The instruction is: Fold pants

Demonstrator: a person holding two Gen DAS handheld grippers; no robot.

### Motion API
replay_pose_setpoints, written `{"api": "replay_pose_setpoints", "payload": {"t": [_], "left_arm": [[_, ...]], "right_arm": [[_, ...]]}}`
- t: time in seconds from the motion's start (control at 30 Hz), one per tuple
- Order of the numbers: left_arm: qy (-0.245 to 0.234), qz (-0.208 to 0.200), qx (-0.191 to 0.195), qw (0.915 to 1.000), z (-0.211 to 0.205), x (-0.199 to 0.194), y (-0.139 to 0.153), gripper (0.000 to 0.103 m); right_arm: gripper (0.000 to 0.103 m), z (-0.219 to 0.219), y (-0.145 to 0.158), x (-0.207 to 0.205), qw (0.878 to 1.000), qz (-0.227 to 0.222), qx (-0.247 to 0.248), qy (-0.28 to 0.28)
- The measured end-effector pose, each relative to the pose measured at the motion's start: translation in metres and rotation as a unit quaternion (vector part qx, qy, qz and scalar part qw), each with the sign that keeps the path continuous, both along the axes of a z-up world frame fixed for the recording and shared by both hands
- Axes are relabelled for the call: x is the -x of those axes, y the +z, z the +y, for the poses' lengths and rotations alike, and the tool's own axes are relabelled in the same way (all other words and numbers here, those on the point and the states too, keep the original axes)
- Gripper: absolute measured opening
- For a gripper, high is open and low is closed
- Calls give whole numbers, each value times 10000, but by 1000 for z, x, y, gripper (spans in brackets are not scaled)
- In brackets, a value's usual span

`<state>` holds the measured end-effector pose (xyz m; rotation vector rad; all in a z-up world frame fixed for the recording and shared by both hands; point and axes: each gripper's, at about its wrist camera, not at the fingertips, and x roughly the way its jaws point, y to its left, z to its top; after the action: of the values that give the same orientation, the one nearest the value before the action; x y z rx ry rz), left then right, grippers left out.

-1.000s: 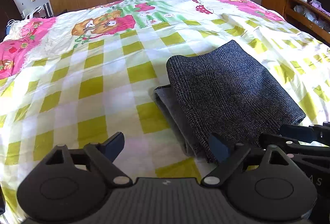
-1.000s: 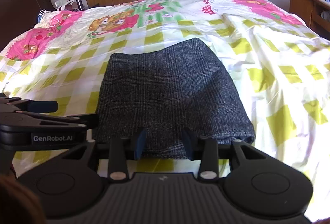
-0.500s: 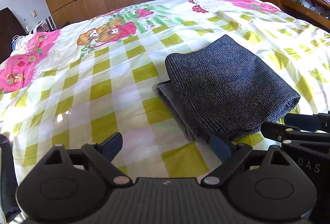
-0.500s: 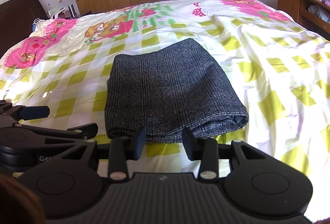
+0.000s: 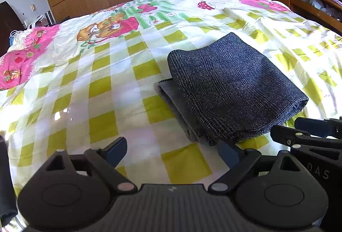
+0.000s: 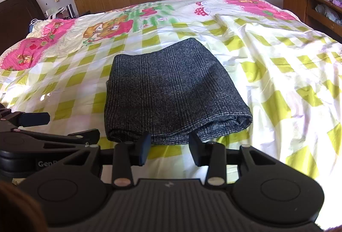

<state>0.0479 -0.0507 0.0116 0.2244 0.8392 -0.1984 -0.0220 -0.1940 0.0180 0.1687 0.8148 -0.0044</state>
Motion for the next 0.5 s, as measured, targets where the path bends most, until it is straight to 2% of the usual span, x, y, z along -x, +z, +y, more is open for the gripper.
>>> {"api": "replay_pose_setpoints", "payload": {"t": [0.5], "left_arm": [[-4, 64, 33, 10000, -1, -1, -2, 101]], "right_arm": [[40, 0, 0, 0, 10000, 11, 28, -35]]}}
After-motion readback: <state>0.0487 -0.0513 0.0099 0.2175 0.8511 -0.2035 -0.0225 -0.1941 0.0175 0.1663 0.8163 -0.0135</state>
